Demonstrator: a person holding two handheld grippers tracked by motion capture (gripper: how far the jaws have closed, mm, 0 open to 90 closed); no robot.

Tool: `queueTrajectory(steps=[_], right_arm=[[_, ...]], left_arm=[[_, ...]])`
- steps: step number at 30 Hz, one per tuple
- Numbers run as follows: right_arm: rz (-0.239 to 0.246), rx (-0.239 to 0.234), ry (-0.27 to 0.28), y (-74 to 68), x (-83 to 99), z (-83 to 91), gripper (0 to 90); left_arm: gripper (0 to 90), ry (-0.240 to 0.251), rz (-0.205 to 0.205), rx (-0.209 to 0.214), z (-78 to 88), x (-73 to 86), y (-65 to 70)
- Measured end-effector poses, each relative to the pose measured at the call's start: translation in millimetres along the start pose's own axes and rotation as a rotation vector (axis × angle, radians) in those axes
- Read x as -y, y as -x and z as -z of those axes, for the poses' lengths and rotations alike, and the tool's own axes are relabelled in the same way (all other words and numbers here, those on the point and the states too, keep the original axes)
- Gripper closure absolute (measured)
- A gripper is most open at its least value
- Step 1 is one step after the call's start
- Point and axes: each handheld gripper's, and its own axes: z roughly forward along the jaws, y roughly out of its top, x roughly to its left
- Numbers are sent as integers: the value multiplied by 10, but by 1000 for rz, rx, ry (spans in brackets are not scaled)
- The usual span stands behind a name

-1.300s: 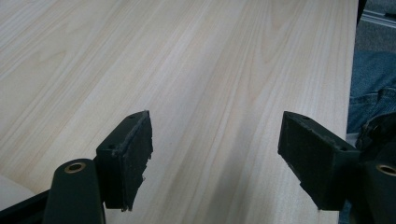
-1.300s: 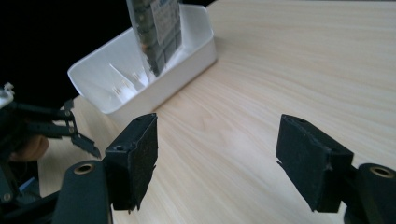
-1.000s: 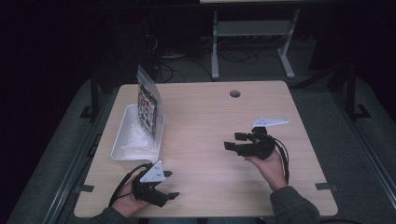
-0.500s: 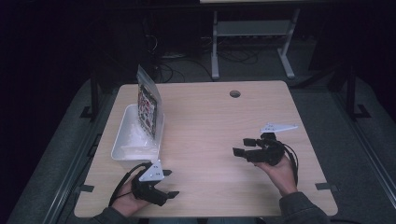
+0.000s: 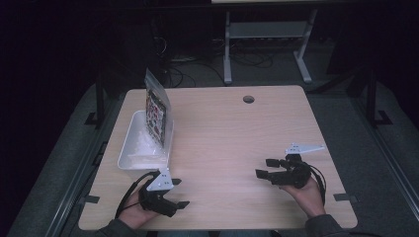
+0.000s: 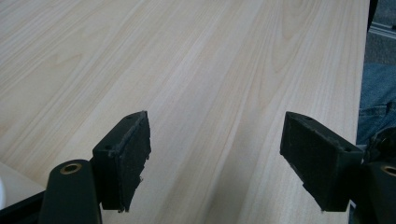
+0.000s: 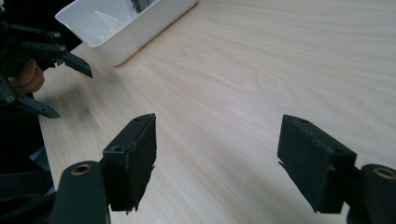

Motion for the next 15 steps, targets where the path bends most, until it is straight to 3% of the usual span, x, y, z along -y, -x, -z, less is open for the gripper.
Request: queueTrajectory(steps=[7, 15], right_arm=[[-23, 3, -9, 30, 186, 66, 271], [-13, 1, -17, -18, 331, 107, 258]], left_arm=[[238, 1, 3, -4, 3, 0, -7], [237, 7, 17, -9, 10, 3, -12]])
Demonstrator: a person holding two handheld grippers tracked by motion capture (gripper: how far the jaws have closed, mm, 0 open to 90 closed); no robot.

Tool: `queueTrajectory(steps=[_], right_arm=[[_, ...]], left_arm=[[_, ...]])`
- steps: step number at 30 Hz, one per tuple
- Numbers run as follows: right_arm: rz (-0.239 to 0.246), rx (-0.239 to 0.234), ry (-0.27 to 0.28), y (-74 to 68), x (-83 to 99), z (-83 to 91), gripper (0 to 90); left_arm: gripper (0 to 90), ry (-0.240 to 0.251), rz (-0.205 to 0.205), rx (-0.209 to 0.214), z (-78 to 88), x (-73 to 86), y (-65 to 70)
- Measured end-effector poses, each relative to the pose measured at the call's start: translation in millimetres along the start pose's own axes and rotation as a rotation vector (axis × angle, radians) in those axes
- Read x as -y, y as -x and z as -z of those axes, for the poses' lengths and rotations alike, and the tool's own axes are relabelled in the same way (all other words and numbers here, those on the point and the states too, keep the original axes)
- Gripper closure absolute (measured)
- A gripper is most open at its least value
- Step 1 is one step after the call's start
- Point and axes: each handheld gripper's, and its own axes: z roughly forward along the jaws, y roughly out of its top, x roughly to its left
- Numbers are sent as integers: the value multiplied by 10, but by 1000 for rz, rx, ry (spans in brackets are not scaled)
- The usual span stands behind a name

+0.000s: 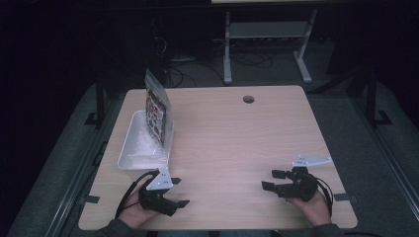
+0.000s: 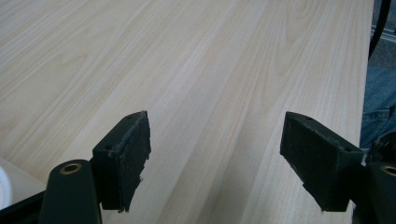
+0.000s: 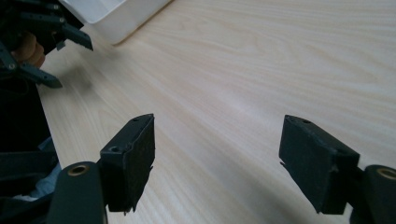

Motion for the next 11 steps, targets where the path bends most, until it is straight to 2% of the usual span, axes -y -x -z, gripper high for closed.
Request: queueTrajectory(steps=[5, 8, 11], right_arm=[[21, -15, 0, -95, 70, 0, 253], [11, -33, 35, -123, 60, -2, 246], [20, -19, 31, -132, 64, -27, 243]], left_arm=[[229, 10, 2, -3, 21, 3, 9], [228, 12, 2, -1, 23, 4, 10], [228, 11, -2, -2, 23, 7, 10]])
